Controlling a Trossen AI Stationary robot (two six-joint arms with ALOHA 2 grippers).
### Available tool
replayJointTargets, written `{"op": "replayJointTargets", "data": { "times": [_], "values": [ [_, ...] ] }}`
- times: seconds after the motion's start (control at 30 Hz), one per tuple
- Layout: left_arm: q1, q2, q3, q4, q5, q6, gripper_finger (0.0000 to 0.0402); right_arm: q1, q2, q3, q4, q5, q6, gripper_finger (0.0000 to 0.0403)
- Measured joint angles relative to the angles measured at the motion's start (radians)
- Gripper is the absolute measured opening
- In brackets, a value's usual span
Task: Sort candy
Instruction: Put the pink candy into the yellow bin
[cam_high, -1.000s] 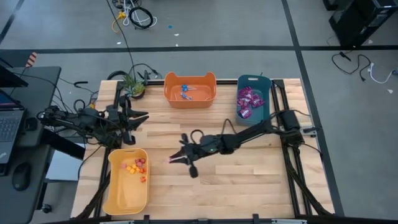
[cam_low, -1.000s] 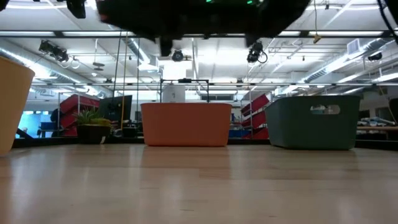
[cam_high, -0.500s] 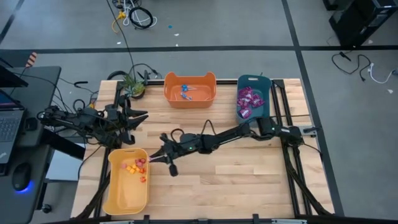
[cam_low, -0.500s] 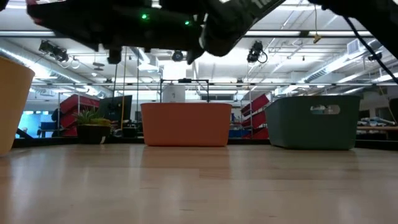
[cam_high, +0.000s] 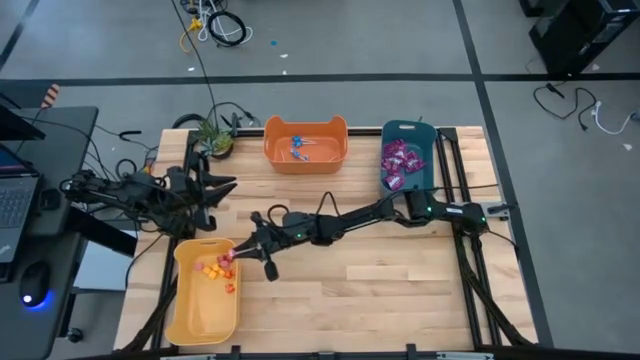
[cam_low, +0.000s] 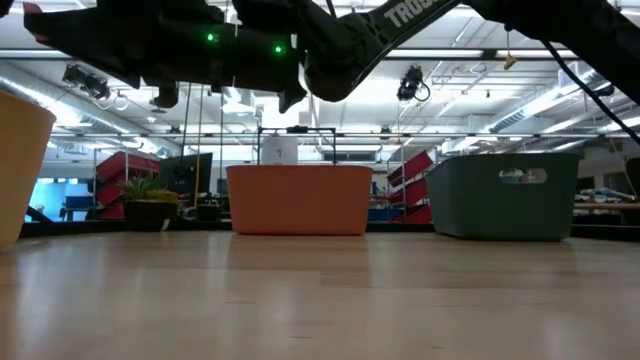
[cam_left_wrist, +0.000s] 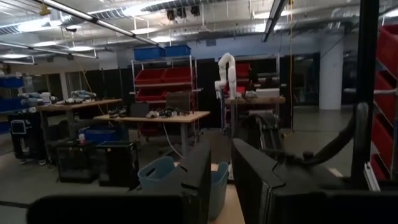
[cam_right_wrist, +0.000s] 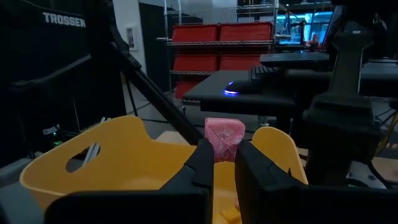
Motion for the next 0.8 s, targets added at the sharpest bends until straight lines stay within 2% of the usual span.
{"op": "replayJointTargets", "data": {
  "times": [0.43,0.57,0.7,0.8],
  "values": [
    [-0.001,0.0,0.0,-0.038,0.0,-0.028,0.0067,0.0,-0.002,0.0,-0.064,0.005,-0.031,0.0033],
    [-0.001,0.0,0.0,-0.039,0.0,-0.028,0.0067,0.0,-0.002,0.0,-0.084,0.042,-0.044,0.0031],
    [-0.001,0.0,0.0,-0.034,0.0,-0.027,0.0067,0.001,0.004,0.0,-0.045,0.083,-0.047,0.0029],
    [-0.001,0.001,0.0,-0.016,0.0,-0.027,0.0067,0.001,0.014,0.001,0.017,0.069,-0.043,0.0029]
  ]
}}
